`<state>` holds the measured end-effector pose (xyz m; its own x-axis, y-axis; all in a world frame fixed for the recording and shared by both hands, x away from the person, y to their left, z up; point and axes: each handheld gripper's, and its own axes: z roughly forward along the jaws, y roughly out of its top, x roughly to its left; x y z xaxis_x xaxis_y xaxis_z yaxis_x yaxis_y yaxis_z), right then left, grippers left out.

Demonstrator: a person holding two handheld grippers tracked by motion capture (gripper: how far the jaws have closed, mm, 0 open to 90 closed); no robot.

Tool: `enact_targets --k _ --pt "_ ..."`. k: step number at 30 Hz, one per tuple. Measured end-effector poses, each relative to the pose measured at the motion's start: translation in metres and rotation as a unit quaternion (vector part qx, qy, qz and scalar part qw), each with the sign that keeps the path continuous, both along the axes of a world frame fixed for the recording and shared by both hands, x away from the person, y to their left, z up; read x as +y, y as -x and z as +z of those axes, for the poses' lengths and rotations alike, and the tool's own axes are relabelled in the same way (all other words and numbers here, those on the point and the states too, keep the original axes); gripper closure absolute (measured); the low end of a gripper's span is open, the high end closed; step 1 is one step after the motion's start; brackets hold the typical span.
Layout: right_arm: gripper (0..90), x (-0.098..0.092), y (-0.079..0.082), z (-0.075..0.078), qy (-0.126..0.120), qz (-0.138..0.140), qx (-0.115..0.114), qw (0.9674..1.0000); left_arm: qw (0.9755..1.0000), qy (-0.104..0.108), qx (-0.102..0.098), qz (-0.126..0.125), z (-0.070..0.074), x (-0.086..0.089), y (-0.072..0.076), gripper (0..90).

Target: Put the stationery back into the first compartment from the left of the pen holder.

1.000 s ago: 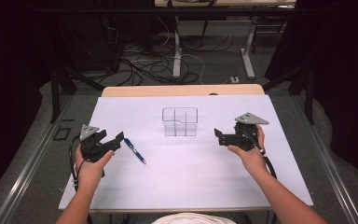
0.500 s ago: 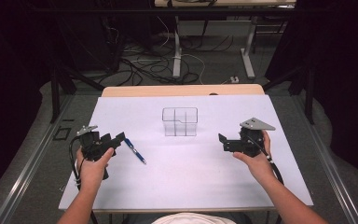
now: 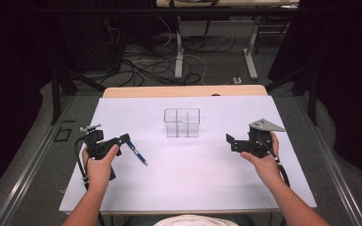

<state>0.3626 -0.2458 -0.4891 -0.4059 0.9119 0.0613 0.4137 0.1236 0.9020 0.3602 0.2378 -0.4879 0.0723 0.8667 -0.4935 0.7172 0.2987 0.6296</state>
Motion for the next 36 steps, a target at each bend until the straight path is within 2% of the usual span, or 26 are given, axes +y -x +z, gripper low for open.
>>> enact_targets --k 4,7,8,9,10,12,14,15,20,22,23,24,26,27,29,30,33,36 --pt "0.0 -0.002 0.0 -0.002 -0.006 -0.004 0.008 0.9999 1.0 0.004 0.001 0.006 -0.001 -0.001 -0.001 40.2" --pt "0.0 -0.003 -0.001 -0.003 -0.006 -0.006 0.005 1.0 0.9997 0.008 0.014 0.016 -0.002 -0.001 -0.002 41.9" --pt "0.0 -0.003 -0.001 -0.003 -0.007 -0.006 0.006 0.9999 0.9994 0.017 0.025 0.02 -0.004 -0.001 -0.004 43.0" --pt "0.0 -0.003 -0.001 -0.004 -0.007 -0.009 0.008 0.9999 0.9994 0.017 0.025 0.02 -0.004 -0.001 -0.004 43.5" --pt "0.0 -0.004 -0.001 -0.004 -0.002 -0.005 0.009 0.9999 0.9985 0.035 0.035 0.024 -0.006 -0.002 -0.006 43.5" --pt "0.0 -0.003 0.0 -0.005 -0.004 -0.009 0.011 0.9999 0.9983 0.036 0.039 0.024 -0.008 -0.002 -0.007 44.0" --pt "0.0 -0.004 -0.001 -0.005 -0.005 -0.007 0.01 0.9999 0.9967 0.052 0.055 0.027 -0.012 -0.002 -0.009 44.8" --pt "0.0 -0.004 -0.001 -0.005 -0.004 -0.007 0.011 0.9999 0.9967 0.052 0.055 0.027 -0.012 -0.002 -0.009 45.4" --pt "0.0 -0.005 -0.002 -0.007 -0.002 -0.009 0.017 0.9998 0.9922 0.082 0.084 0.043 -0.022 -0.005 -0.014 47.7" --pt "0.0 -0.005 -0.002 -0.008 -0.002 -0.008 0.017 0.9998 0.992 0.079 0.089 0.041 -0.024 -0.004 -0.014 48.4" --pt "0.0 -0.005 -0.002 -0.008 -0.002 -0.007 0.019 0.9998 0.9913 0.085 0.089 0.045 -0.026 -0.004 -0.015 49.2" --pt "0.0 -0.005 -0.003 -0.008 -0.003 -0.009 0.019 0.9998 0.9892 0.095 0.102 0.046 -0.029 -0.005 -0.016 49.8" --pt "0.0 -0.005 -0.003 -0.009 -0.002 -0.012 0.02 0.9997 0.9888 0.094 0.105 0.05 -0.031 -0.005 -0.016 49.8" --pt "0.0 -0.005 -0.003 -0.009 -0.002 -0.012 0.022 0.9997 0.9873 0.102 0.11 0.052 -0.032 -0.005 -0.017 50.1" --pt "0.0 -0.005 -0.004 -0.01 -0.003 -0.011 0.023 0.9997 0.9864 0.102 0.115 0.059 -0.037 -0.006 -0.018 50.5" --pt "0.0 -0.005 -0.004 -0.011 -0.003 -0.012 0.025 0.9996 0.985 0.104 0.124 0.059 -0.04 -0.005 -0.02 50.6" --pt "0.0 -0.006 -0.005 -0.011 -0.004 -0.012 0.024 0.9996 0.984 0.108 0.127 0.063 -0.043 -0.005 -0.021 51.5" --pt "0.0 -0.007 -0.005 -0.012 -0.002 -0.013 0.026 0.9996 0.9806 0.117 0.136 0.078 -0.048 -0.005 -0.023 53.4"
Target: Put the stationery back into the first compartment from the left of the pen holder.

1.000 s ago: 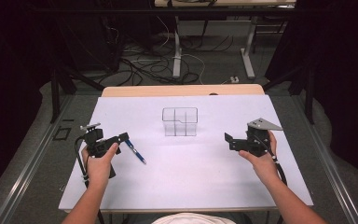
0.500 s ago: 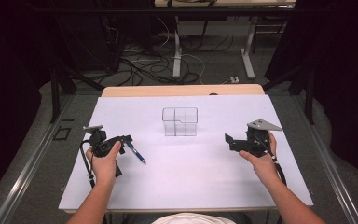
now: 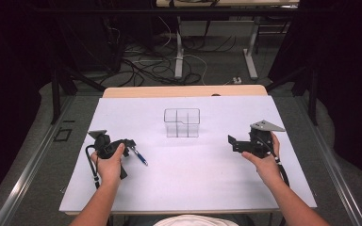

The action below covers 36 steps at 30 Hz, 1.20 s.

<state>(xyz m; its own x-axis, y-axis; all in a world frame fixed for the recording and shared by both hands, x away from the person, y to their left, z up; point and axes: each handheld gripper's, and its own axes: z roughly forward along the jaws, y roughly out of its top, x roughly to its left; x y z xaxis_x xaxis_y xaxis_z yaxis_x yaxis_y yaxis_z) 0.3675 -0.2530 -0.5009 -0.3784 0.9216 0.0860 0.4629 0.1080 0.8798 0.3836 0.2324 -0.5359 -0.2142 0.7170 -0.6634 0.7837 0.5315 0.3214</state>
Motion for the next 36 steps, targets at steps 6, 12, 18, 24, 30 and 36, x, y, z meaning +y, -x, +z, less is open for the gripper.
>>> enact_targets --k 6,12,18,24,30,36 --pt "0.3 0.0 -0.001 -0.002 0.0 -0.001 0.004 1.0 0.9997 0.01 0.014 0.014 -0.006 0.0 -0.003 55.0" --pt "0.5 0.001 -0.001 -0.002 0.001 0.002 0.007 1.0 0.9992 0.022 0.025 0.023 -0.01 -0.002 -0.006 56.5" --pt "0.9 0.001 -0.001 -0.003 -0.001 0.004 0.007 1.0 0.9981 0.036 0.037 0.033 -0.014 -0.004 -0.007 58.6" --pt "1.1 0.001 -0.001 -0.003 -0.003 0.003 0.008 1.0 0.9975 0.044 0.042 0.036 -0.017 -0.004 -0.007 60.3" --pt "1.4 0.0 -0.002 -0.003 -0.001 0.005 0.005 1.0 0.9961 0.059 0.05 0.042 -0.02 -0.002 -0.007 62.0" --pt "1.8 0.001 -0.001 -0.003 -0.004 0.002 0.01 0.9999 0.9951 0.065 0.055 0.049 -0.021 -0.001 -0.007 64.1"
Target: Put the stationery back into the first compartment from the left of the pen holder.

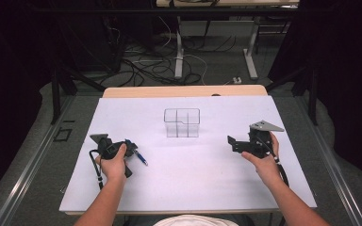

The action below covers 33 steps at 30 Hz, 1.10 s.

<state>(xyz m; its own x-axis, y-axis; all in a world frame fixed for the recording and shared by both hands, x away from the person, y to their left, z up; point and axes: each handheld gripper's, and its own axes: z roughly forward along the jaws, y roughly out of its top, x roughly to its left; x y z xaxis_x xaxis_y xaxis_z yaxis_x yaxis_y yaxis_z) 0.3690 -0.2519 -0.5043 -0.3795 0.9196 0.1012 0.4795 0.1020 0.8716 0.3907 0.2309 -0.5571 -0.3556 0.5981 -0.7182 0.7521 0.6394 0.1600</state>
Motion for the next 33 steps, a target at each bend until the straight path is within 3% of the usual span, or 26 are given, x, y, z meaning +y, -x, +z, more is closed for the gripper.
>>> enact_targets --k 8,9,10,24,33 --pt "2.1 -0.0001 -0.0004 -0.0005 0.004 0.001 -0.001 1.0 0.9999 0.006 0.005 0.014 -0.0011 0.0005 -0.0005 67.3" --pt "2.1 -0.0001 -0.0004 -0.0005 0.004 0.001 -0.001 1.0 0.9998 0.008 0.014 0.015 -0.0002 0.0007 -0.001 67.3" --pt "2.2 0.0001 -0.0003 -0.0007 0.003 0.0 0.0 1.0 0.9996 0.009 0.008 0.024 -0.0011 -0.0005 -0.0013 67.9" --pt "2.6 0.0 -0.0005 -0.0007 0.002 0.0 0.0 1.0 0.9993 0.006 0.018 0.03 -0.0025 -0.0001 -0.0019 77.7" --pt "2.8 0.0 -0.0013 -0.002 0.003 0.0 0.001 1.0 0.999 0.01 0.017 0.039 -0.0033 -0.0006 -0.0013 79.3"
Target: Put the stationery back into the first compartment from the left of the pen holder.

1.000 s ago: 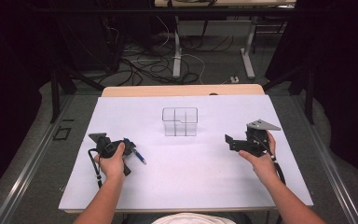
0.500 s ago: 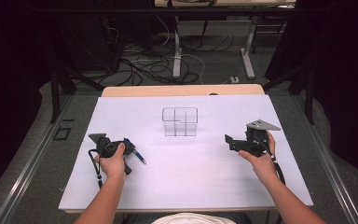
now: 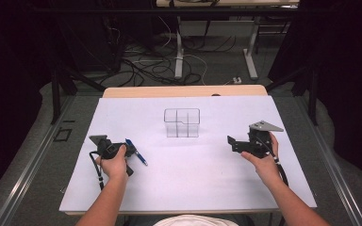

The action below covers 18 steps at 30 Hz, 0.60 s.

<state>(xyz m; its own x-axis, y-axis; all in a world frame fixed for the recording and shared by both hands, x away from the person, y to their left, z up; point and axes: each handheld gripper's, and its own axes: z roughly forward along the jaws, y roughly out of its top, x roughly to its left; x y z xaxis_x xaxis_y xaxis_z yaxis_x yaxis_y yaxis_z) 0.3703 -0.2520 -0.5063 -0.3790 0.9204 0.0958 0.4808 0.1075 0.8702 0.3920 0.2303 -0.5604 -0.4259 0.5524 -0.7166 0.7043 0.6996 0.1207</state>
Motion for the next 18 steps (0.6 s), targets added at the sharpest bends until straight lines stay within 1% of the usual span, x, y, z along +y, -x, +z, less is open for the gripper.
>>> enact_targets --k 5,7,9,10,11,13,14,15,17,18 --pt "2.9 0.0001 0.0 -0.0002 -0.003 0.0 0.001 1.0 1.0 0.006 0.001 0.004 -0.0003 0.0002 0.0004 79.5" --pt "3.0 -0.0005 -0.0004 -0.0005 0.001 0.002 -0.001 1.0 1.0 0.009 0.002 0.001 -0.0005 0.0011 0.0004 79.6" --pt "3.0 -0.0002 -0.0001 -0.0005 -0.001 0.0 0.003 1.0 0.9999 0.015 0.001 0.003 -0.0015 0.0024 0.0005 79.6" --pt "3.0 -0.0002 -0.0001 -0.0005 -0.001 0.0 0.003 1.0 0.9999 0.015 0.001 0.003 -0.0015 0.0024 0.0005 79.6" --pt "3.0 -0.0004 -0.0002 -0.0006 0.002 0.001 0.001 1.0 0.9998 0.02 0.004 -0.006 -0.0015 0.0042 0.0012 79.7" --pt "3.0 0.0003 0.0002 -0.0006 0.001 0.0 0.002 1.0 0.9998 0.02 0.001 -0.003 -0.0017 0.0042 0.0013 79.9" --pt "3.0 0.0001 0.0001 -0.0005 0.002 0.001 0.0 1.0 0.9997 0.021 -0.015 0.001 0.0013 0.0064 0.0032 84.7" --pt "3.1 0.0001 -0.0001 -0.0005 0.0 0.003 -0.001 1.0 0.9997 0.018 -0.014 -0.003 0.0031 0.0075 0.0026 90.0" --pt "3.2 0.0001 -0.0001 -0.0005 0.0 0.003 -0.002 1.0 0.9998 0.018 -0.012 -0.003 0.0043 0.0074 0.0013 90.0" --pt "3.3 0.0002 0.0 -0.0005 0.002 0.001 0.001 1.0 0.9998 0.015 -0.005 -0.011 0.0045 0.0084 0.0012 90.0"
